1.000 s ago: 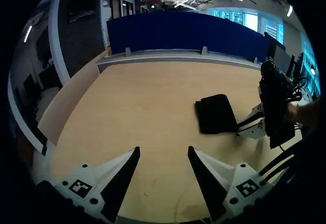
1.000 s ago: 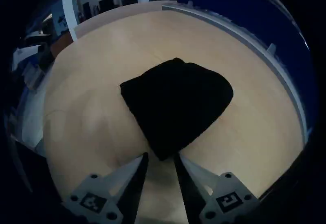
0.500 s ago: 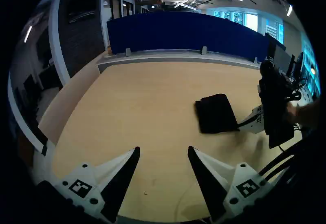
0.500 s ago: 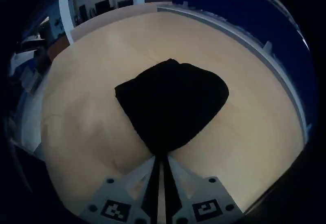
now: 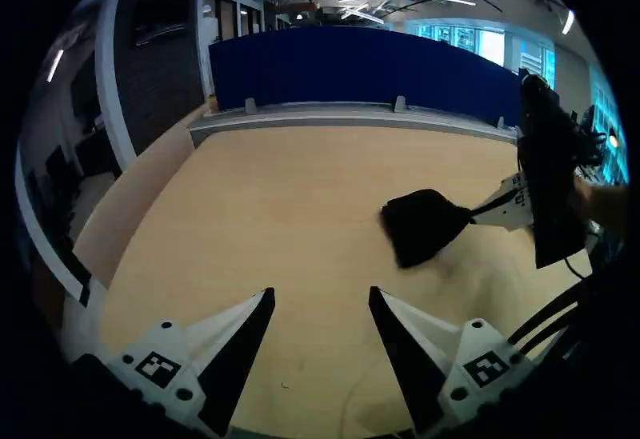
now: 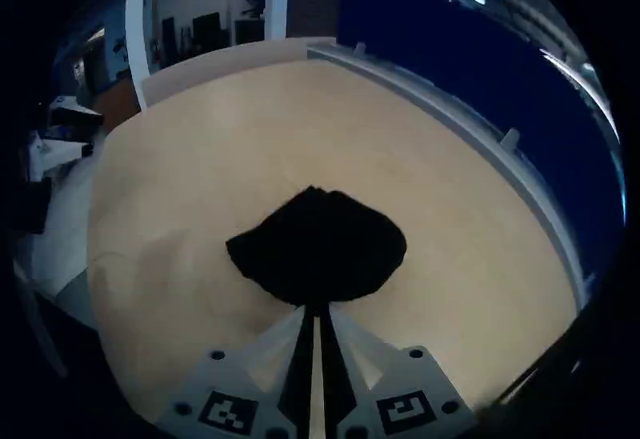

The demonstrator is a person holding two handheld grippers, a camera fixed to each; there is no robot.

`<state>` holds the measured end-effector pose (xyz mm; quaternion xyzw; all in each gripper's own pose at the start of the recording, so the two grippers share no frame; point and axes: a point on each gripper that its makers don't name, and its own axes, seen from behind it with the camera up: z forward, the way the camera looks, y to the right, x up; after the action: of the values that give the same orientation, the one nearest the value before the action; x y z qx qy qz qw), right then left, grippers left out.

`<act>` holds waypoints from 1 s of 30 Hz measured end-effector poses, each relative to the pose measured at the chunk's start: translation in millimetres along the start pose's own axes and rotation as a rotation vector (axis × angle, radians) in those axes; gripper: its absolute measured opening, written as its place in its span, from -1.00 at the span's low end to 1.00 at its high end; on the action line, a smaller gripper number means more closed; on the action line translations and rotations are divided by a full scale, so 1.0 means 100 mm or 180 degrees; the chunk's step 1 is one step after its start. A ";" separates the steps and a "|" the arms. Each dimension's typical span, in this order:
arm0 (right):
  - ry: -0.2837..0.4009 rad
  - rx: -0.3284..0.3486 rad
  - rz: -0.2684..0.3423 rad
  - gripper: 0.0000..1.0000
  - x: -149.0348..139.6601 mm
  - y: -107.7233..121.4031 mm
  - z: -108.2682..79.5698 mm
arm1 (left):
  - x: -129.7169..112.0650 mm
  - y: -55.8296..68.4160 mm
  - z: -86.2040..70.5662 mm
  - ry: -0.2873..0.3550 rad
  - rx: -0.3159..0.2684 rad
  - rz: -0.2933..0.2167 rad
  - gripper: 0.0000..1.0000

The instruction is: Fold towel

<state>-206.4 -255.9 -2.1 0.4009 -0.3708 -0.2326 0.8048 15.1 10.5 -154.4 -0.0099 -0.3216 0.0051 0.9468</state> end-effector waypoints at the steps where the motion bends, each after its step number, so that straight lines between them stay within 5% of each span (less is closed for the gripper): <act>1: 0.0039 -0.0018 -0.0025 -0.90 0.09 0.03 -0.04 | 0.02 0.00 0.00 0.0014 -0.0005 0.0003 0.73; 12: 0.0410 -0.0226 -0.0247 -0.90 0.91 0.32 -0.60 | 0.24 0.02 0.02 0.0163 -0.0066 0.0054 0.73; 30: 0.0467 -0.0486 -0.0056 -0.90 0.83 0.88 -1.27 | 0.39 0.17 0.09 0.0226 -0.0221 0.0063 0.73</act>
<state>-48.6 -201.1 52.9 0.3577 -0.2886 -0.2374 0.8558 40.7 28.0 -123.6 -0.0460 -0.2877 0.0029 0.9566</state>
